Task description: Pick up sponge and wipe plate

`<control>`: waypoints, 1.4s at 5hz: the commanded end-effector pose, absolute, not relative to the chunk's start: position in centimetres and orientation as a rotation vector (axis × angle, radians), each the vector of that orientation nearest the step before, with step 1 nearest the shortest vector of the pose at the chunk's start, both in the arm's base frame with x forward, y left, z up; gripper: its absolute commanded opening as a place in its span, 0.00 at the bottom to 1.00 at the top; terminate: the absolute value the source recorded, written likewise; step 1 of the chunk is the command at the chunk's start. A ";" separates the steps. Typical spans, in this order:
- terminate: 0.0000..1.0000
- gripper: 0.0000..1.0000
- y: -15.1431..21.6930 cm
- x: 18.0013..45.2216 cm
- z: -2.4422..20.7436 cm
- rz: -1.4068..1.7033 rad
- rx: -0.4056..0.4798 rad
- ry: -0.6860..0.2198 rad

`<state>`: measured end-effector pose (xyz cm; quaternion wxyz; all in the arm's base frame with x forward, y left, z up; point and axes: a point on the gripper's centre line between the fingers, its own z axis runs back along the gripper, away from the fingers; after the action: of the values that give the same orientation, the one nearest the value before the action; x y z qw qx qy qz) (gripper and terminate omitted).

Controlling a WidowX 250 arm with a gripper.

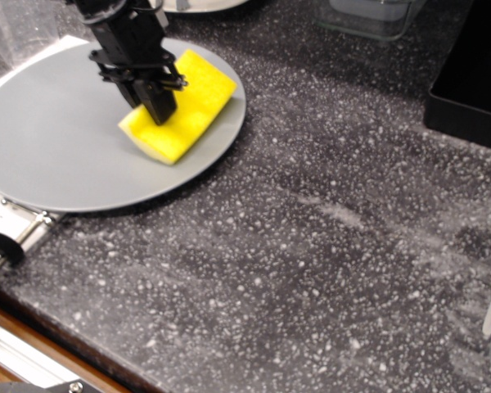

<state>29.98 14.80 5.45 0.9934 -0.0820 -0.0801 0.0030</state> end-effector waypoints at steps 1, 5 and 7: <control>0.00 0.00 20.4 30.1 6.2 0.025 -0.031 -0.148; 0.00 0.00 26.7 30.7 8.6 0.118 0.075 -0.119; 0.00 0.00 29.5 31.6 9.4 0.181 0.125 -0.107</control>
<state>32.12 28.69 7.61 0.9951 0.0470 -0.0313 0.0808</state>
